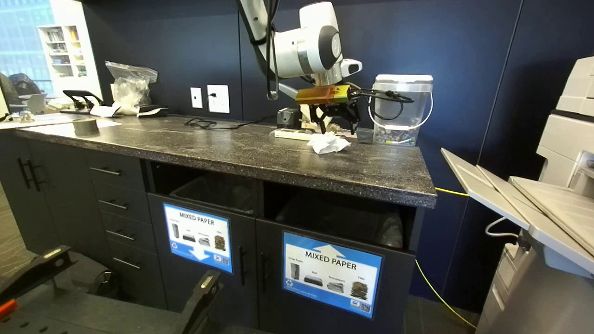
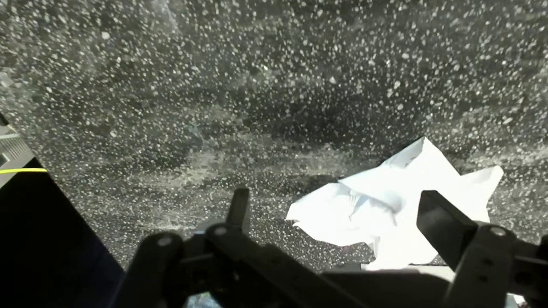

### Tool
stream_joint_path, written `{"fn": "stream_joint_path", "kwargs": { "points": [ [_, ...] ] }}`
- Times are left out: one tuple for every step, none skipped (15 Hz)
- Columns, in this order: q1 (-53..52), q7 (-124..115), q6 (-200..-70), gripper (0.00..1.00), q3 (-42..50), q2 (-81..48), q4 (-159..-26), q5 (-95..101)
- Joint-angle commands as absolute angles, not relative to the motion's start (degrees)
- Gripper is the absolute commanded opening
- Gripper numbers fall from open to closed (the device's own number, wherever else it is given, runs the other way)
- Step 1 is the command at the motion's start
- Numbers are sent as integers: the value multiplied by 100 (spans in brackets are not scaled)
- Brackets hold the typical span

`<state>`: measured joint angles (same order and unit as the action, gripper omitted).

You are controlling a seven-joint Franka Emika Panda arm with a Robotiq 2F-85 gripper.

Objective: Put the tissues inside the rubbish.

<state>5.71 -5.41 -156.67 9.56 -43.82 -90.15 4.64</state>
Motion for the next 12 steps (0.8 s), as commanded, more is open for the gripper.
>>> {"fn": "stream_joint_path", "kwargs": {
  "points": [
    [890, -293, -15367, 100, 563, -4941, -7941, 123],
    [938, -258, -15322, 100, 484, -5047, -7764, 64],
    [982, -226, -15271, 100, 420, -5140, -7603, 10],
    [1018, -196, -15217, 100, 354, -5237, -7447, -37],
    [1031, -183, -15166, 100, 319, -5333, -7301, -71],
    [1047, -163, -15121, 100, 281, -5426, -7166, -97],
    [1051, -153, -15065, 100, 259, -5516, -7030, -114],
    [1042, -155, -15019, 100, 252, -5617, -6902, -107],
    [1016, -170, -14960, 100, 268, -5704, -6787, -80],
    [1009, -164, -14919, 100, 267, -5796, -6668, -69],
    [1008, -151, -14876, 100, 254, -5879, -6567, -67],
    [1006, -141, -14841, 100, 247, -5962, -6467, -62]
  ]
}}
